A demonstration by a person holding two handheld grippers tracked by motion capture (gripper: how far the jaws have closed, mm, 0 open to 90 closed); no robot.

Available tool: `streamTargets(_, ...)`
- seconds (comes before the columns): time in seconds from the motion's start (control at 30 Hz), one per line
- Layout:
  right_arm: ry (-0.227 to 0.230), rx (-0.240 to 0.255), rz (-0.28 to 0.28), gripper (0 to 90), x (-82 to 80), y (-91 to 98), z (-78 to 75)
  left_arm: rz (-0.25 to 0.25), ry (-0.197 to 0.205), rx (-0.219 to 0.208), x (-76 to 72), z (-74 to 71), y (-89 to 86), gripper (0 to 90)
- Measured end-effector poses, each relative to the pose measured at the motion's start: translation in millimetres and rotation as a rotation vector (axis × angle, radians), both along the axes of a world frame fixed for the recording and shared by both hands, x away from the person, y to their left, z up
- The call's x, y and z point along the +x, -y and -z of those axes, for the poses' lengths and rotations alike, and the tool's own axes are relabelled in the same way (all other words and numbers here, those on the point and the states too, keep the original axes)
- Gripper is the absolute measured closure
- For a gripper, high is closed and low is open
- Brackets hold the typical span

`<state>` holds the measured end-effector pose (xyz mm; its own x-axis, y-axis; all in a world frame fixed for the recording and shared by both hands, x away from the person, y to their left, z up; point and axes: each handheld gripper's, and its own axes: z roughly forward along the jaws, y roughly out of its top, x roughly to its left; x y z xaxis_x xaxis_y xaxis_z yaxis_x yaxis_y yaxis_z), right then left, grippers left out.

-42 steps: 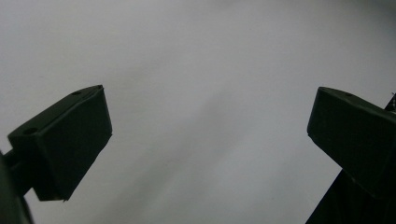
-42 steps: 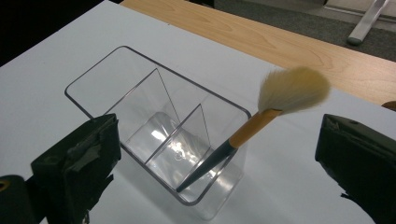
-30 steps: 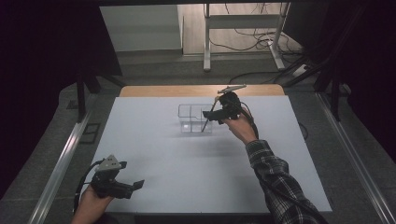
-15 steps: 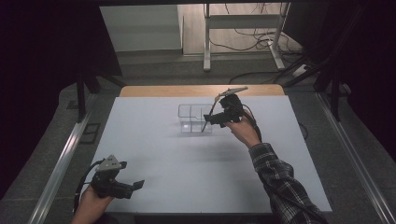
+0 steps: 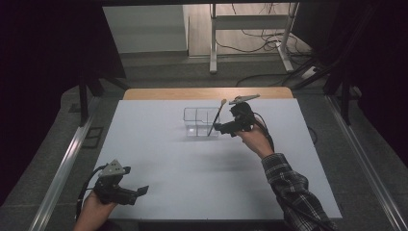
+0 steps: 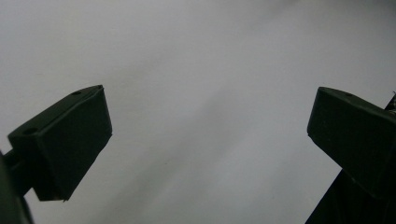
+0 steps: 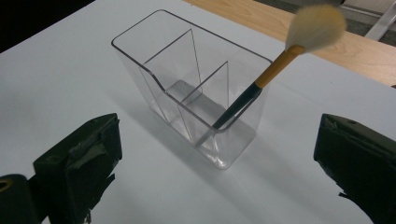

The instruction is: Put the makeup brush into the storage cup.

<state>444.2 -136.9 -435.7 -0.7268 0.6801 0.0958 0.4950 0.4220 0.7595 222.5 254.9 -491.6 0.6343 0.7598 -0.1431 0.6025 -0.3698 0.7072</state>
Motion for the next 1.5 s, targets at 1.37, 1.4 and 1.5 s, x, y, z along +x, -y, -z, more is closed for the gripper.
streamTargets(1.37, 0.007, -0.041, -0.028, 0.4, -40.2, 17.5, 12.2, -0.008, -0.012, 0.001, 0.6, 0.5, 1.1, 0.0)
streamTargets(1.4, 0.008, -0.04, -0.029, 0.4, -40.7, 17.7, 12.4, -0.009, -0.013, 0.002, 0.7, 0.6, 1.1, 0.0)
streamTargets(1.5, 0.011, -0.039, -0.032, 0.4, -41.9, 17.7, 12.8, -0.009, -0.013, 0.002, 0.7, 0.6, 1.2, 0.0)
